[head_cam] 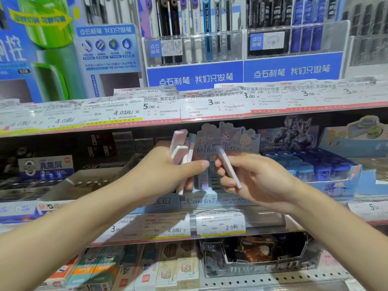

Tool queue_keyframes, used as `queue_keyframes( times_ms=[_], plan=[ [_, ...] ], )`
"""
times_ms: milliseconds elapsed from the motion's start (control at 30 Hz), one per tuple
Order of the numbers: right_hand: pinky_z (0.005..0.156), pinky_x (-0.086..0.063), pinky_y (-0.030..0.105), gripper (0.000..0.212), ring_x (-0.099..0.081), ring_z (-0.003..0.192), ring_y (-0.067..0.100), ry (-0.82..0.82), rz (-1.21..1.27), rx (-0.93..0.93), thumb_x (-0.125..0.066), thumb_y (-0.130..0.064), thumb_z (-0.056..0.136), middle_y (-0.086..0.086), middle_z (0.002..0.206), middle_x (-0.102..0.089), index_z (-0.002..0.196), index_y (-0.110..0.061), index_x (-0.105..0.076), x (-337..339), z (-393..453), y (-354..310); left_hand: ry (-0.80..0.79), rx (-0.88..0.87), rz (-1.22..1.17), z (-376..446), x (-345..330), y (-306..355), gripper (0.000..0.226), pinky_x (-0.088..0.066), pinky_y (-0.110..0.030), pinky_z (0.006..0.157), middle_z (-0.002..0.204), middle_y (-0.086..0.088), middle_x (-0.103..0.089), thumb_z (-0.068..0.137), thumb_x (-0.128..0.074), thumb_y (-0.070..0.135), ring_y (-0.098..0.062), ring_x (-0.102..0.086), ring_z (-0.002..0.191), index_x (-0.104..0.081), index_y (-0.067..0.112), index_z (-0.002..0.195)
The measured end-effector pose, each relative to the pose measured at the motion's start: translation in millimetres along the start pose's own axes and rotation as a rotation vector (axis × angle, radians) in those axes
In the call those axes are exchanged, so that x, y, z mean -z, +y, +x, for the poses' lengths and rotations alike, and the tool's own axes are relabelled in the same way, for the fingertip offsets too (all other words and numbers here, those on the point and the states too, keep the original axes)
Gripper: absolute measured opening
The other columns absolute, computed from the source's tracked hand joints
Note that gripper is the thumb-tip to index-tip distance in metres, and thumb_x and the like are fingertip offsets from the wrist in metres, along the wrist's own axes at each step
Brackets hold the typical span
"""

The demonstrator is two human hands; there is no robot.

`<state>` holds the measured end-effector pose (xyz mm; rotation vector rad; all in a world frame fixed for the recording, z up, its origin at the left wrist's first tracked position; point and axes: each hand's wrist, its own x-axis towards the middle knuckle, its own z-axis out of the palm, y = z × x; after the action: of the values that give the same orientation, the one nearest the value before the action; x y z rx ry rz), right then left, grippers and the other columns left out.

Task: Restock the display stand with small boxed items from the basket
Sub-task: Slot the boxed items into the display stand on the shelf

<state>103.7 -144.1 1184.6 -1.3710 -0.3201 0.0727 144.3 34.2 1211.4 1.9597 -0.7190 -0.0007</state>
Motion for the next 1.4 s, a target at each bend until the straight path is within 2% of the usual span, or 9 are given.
queue_keyframes(
  times_ms=[300,400,567,667,800,900,1100,1267,1400],
  plan=[
    [0.058,-0.046,0.011,0.017,-0.059,0.061,0.002,0.12,-0.317,0.134,-0.047,-0.014,0.092,0.0,0.076,-0.064,0.098,-0.008,-0.062,-13,-5,11,0.088,-0.064,-0.149,-2,-8,2,0.023,-0.034,-0.014,0.038,0.041,-0.002,-0.054,0.079,-0.07,0.012,-0.009,-0.045,0.035,-0.061,0.007,0.059],
    [0.068,-0.05,0.019,0.027,-0.062,0.075,0.013,0.127,-0.425,0.218,-0.056,-0.008,0.087,0.018,0.092,-0.069,0.113,-0.011,-0.056,-10,-5,8,0.069,-0.028,-0.088,0,-7,5,0.027,-0.032,-0.016,0.039,0.04,0.0,-0.055,0.081,-0.069,0.014,-0.01,-0.043,0.036,-0.059,0.009,0.056],
    [0.066,-0.053,0.034,0.037,-0.057,0.064,0.025,0.147,-0.684,0.375,-0.061,-0.004,0.083,0.009,0.081,-0.063,0.11,-0.028,-0.054,-3,-3,-4,0.07,0.051,0.082,4,-4,2,0.043,-0.033,-0.019,0.043,0.043,-0.004,-0.056,0.077,-0.07,0.037,-0.009,-0.043,0.036,-0.059,0.014,0.043],
    [0.07,-0.054,0.045,0.035,-0.061,0.069,0.03,0.315,-0.81,0.447,-0.062,-0.006,0.08,0.003,0.082,-0.061,0.095,-0.037,-0.055,11,7,-8,0.026,0.105,0.442,7,2,-1,0.048,-0.041,-0.023,0.057,0.057,-0.012,-0.063,0.082,-0.059,0.045,-0.017,-0.057,0.055,-0.066,0.006,0.055],
    [0.07,-0.047,0.033,0.045,-0.054,0.066,0.019,0.487,-0.846,0.512,-0.06,0.001,0.081,-0.006,0.076,-0.051,0.082,-0.041,-0.042,20,24,1,-0.165,0.053,0.57,7,3,-8,0.016,-0.046,-0.025,0.055,0.057,-0.006,-0.064,0.081,-0.056,0.025,-0.015,-0.059,0.05,-0.067,0.014,0.083],
    [0.075,-0.05,0.035,0.047,-0.055,0.07,0.019,0.468,-0.836,0.513,-0.057,0.004,0.081,-0.002,0.077,-0.052,0.083,-0.039,-0.041,20,32,10,-0.234,0.042,0.592,9,4,-16,0.044,-0.049,-0.027,0.053,0.061,-0.006,-0.07,0.069,-0.051,0.035,-0.006,-0.055,0.041,-0.064,0.016,0.107],
    [0.076,-0.048,0.031,0.049,-0.051,0.069,0.016,0.436,-0.824,0.477,-0.056,0.008,0.08,-0.003,0.076,-0.05,0.082,-0.04,-0.043,24,44,22,-0.249,0.072,0.599,13,8,-13,0.011,-0.041,-0.013,0.043,0.039,0.008,-0.059,0.081,-0.059,0.022,0.0,-0.05,0.036,-0.057,0.013,0.075],
    [0.066,-0.04,0.007,0.041,-0.049,0.066,0.015,0.406,-0.884,0.436,-0.056,0.007,0.082,-0.004,0.076,-0.049,0.083,-0.033,-0.046,25,43,25,-0.218,0.121,0.638,15,8,-16,0.033,-0.039,-0.01,0.043,0.044,0.005,-0.061,0.081,-0.059,0.029,0.002,-0.051,0.038,-0.059,0.016,0.051],
    [0.064,-0.041,0.01,0.024,-0.052,0.068,0.012,0.414,-0.989,0.425,-0.053,0.005,0.082,-0.006,0.076,-0.053,0.093,-0.016,-0.059,25,42,27,-0.218,0.141,0.626,14,9,-16,0.037,-0.037,-0.008,0.042,0.043,0.005,-0.059,0.082,-0.058,0.028,0.003,-0.05,0.038,-0.06,0.016,0.047]
  ],
)
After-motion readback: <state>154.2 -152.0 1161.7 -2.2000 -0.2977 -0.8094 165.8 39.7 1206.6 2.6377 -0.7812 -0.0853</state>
